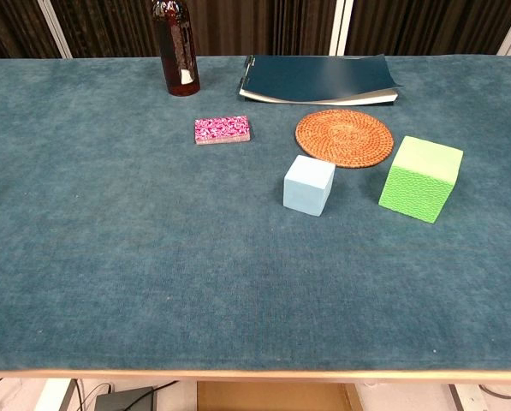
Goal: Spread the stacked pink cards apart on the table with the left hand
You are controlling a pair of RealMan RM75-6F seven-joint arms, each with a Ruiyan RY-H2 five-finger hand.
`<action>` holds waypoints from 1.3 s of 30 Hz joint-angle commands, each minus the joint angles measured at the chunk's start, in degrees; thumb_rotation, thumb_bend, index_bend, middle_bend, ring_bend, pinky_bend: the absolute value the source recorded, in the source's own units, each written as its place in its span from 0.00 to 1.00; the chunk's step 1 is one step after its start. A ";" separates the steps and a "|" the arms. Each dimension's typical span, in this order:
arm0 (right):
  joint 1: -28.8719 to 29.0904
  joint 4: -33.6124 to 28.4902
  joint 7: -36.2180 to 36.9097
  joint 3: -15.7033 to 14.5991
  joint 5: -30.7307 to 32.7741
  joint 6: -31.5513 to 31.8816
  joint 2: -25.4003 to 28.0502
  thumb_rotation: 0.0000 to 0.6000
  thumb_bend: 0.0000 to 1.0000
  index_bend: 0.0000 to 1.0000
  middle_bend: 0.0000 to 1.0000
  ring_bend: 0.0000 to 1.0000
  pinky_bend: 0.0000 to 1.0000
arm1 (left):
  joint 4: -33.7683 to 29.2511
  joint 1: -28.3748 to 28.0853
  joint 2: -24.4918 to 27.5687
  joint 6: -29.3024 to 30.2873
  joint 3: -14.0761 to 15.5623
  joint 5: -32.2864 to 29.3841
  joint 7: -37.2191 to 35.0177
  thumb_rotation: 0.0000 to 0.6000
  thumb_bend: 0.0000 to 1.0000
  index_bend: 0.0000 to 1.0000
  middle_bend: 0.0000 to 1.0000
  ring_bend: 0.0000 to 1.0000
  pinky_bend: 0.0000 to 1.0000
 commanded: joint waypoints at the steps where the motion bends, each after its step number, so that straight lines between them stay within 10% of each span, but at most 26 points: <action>1: -0.13 -0.16 0.14 0.04 0.16 0.18 0.07 1.00 0.24 0.08 0.05 0.12 0.17 | -0.11 -0.12 -0.27 -0.63 -0.34 -0.22 0.91 1.00 0.04 0.17 0.14 0.03 0.03; 28: -0.31 -1.01 0.94 0.28 1.77 -0.24 0.48 1.00 0.24 0.08 0.05 0.12 0.17 | -3.90 -2.12 0.91 -4.92 -3.29 -0.28 2.07 1.00 0.04 0.20 0.14 0.03 0.03; 39: -0.28 -1.43 1.22 0.20 2.09 -0.63 0.59 1.00 0.24 0.08 0.05 0.13 0.17 | -10.98 -21.13 1.24 -29.92 -14.48 -17.24 12.67 1.00 0.04 0.23 0.14 0.03 0.04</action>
